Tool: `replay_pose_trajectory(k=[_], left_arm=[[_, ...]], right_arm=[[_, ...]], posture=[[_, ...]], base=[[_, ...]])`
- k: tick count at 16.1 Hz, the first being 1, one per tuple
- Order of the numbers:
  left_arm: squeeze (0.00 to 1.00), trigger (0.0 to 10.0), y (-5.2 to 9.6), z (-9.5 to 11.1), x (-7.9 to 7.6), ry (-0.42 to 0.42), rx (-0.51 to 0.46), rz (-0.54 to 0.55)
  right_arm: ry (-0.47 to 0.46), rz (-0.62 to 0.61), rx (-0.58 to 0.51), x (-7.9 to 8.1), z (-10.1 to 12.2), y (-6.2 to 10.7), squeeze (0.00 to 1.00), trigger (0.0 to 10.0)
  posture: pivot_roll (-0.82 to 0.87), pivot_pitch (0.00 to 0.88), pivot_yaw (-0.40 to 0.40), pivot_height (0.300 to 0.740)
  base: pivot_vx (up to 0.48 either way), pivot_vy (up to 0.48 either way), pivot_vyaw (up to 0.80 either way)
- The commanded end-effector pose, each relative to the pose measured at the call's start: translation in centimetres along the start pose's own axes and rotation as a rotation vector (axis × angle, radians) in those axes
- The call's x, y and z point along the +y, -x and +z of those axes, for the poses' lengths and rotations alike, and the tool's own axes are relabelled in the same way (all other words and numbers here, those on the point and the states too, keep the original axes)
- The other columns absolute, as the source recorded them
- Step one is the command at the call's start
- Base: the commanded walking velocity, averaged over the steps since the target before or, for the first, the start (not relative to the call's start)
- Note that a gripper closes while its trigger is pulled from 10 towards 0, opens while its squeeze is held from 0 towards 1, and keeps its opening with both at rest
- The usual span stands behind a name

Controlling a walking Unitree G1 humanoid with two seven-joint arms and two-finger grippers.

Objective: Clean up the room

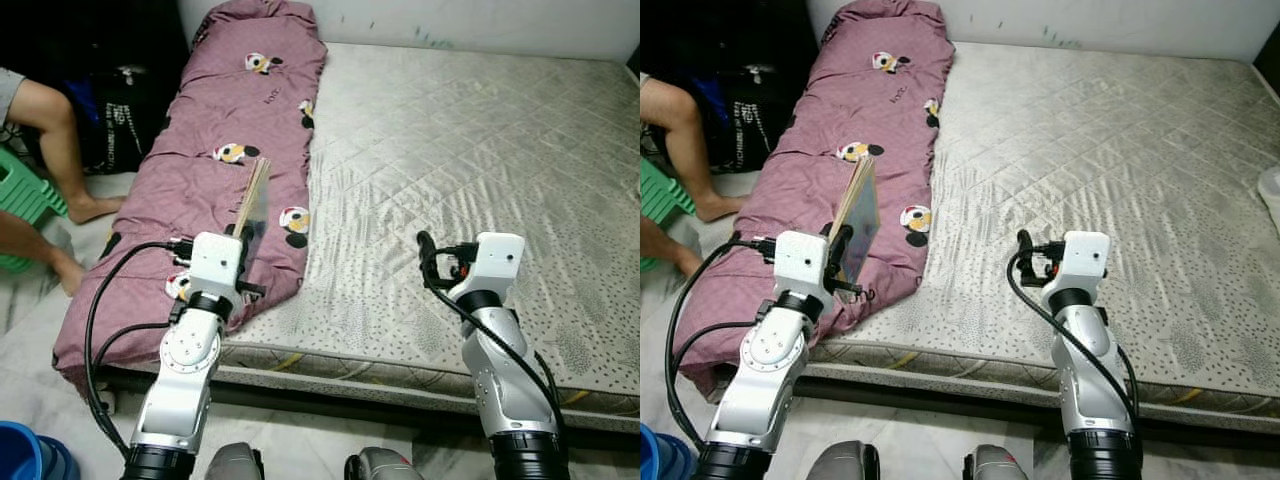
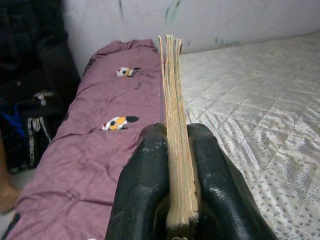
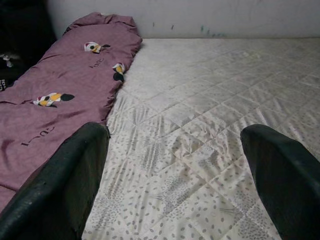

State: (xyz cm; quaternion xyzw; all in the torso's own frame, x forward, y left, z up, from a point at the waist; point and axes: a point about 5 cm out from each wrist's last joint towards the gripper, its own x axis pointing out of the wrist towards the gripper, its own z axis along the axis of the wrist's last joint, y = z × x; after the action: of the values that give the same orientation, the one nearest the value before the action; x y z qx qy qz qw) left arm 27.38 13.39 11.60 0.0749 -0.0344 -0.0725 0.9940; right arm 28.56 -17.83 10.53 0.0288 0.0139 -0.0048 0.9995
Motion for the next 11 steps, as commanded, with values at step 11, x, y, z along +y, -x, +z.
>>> replay_pose_trajectory(k=[11], left_arm=[[0.00,10.0,-0.20,0.62,-0.10,0.003,-0.018,-0.009]], right_arm=[[0.019,0.006,0.026,-0.23,-0.35,0.14,0.00,10.0]], posture=[[-0.03,0.095,-0.007,0.740]], base=[[0.000,-0.098,0.00]])
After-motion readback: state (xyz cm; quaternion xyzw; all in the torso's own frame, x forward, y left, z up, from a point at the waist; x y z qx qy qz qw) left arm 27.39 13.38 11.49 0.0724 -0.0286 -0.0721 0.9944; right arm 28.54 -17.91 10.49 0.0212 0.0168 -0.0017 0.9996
